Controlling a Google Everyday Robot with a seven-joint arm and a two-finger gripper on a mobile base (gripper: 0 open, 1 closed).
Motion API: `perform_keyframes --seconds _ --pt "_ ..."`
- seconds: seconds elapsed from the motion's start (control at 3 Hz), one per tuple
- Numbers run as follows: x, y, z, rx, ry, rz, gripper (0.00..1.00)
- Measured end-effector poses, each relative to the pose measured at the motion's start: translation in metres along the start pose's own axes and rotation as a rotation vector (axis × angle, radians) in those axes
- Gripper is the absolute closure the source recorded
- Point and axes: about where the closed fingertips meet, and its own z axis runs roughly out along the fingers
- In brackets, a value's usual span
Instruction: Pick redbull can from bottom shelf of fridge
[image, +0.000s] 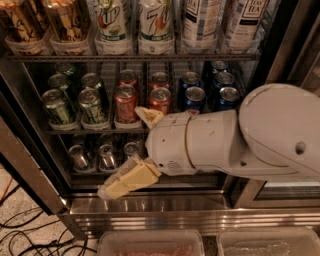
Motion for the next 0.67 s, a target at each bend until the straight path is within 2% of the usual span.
perform_keyframes --seconds 0.33,0.67 --pt "0.031 -0.004 0.028 0.063 -0.054 0.037 0.0" --pt "0.072 -0.017 0.044 0.171 -0.132 0.162 0.0"
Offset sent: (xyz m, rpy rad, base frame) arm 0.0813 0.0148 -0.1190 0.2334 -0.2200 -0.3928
